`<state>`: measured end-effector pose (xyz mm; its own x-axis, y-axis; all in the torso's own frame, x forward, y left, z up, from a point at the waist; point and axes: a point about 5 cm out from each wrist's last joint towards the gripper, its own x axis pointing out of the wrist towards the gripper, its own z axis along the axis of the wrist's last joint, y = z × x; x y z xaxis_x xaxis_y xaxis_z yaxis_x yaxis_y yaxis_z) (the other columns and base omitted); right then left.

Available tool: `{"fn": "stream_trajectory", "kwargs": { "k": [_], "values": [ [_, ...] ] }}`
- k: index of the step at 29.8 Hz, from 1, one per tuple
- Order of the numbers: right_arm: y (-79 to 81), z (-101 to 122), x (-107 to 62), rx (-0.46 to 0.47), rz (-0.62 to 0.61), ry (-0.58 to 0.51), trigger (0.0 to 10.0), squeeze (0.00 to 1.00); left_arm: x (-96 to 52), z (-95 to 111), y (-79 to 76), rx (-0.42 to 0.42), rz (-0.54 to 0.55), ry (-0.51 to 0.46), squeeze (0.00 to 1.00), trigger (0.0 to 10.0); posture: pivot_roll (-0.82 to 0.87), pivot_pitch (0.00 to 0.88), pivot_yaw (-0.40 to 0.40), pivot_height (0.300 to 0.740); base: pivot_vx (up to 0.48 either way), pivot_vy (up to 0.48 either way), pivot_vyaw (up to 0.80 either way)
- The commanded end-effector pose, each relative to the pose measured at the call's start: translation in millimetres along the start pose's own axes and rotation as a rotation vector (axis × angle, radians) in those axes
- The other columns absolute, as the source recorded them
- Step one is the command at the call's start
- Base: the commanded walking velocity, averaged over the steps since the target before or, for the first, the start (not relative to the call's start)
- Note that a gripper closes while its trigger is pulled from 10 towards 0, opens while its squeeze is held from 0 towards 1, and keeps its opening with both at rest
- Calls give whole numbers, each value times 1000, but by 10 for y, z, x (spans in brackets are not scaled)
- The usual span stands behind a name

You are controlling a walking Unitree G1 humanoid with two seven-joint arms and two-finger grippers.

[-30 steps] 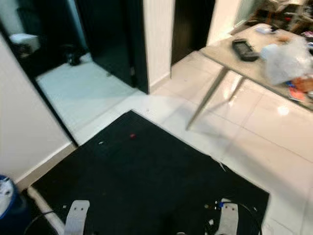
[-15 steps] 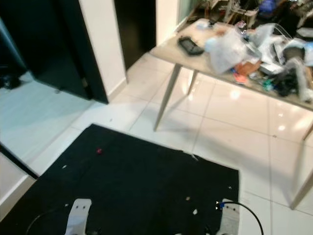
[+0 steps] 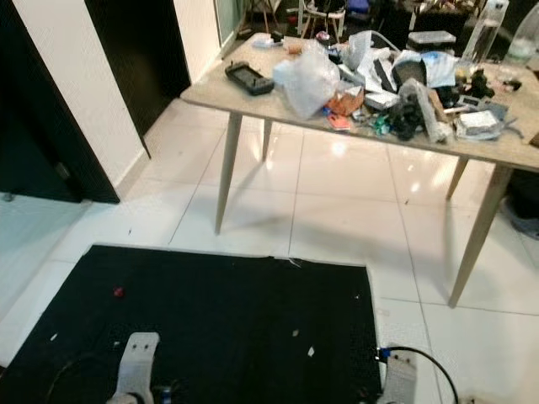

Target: Picking trash to rubbish bin

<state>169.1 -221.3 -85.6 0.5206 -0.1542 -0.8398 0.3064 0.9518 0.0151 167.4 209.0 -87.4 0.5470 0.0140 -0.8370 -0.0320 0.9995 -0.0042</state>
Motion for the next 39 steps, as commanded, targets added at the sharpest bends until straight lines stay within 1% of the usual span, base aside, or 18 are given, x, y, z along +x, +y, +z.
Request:
{"fn": "stream_trajectory", "kwargs": {
  "k": [1,2,9,14,28,35,39],
  "values": [
    [-5,-75,-8,13,-6,26,10000,0,-5,-24,12,-22,2,8,0,10000,-2,53,27,740,0,0,-781],
    [-3,-61,-7,20,-7,18,10000,0,-2,-6,11,-24,-1,1,0,10000,-2,53,27,740,0,0,-781],
    [-12,-43,-6,22,-12,6,10000,0,5,47,3,-31,-15,-19,0,10000,-2,55,29,740,0,0,0],
    [-18,-41,-6,23,-13,5,10000,0,2,32,3,-27,-20,-16,0,10000,-4,56,27,740,321,0,0],
    [-4,-22,-2,10,-3,5,10000,0,-6,-10,-1,-33,-30,-11,0,10000,-4,57,26,740,443,0,0],
    [-9,-8,-3,23,-9,-10,10000,0,-3,-1,-17,-31,-35,-14,0,10000,-4,57,26,740,480,0,-725],
    [-13,-7,-3,23,-9,-12,10000,0,-3,-3,-17,-28,-37,-13,0,10000,-9,61,27,740,480,0,0]
  ]
}}
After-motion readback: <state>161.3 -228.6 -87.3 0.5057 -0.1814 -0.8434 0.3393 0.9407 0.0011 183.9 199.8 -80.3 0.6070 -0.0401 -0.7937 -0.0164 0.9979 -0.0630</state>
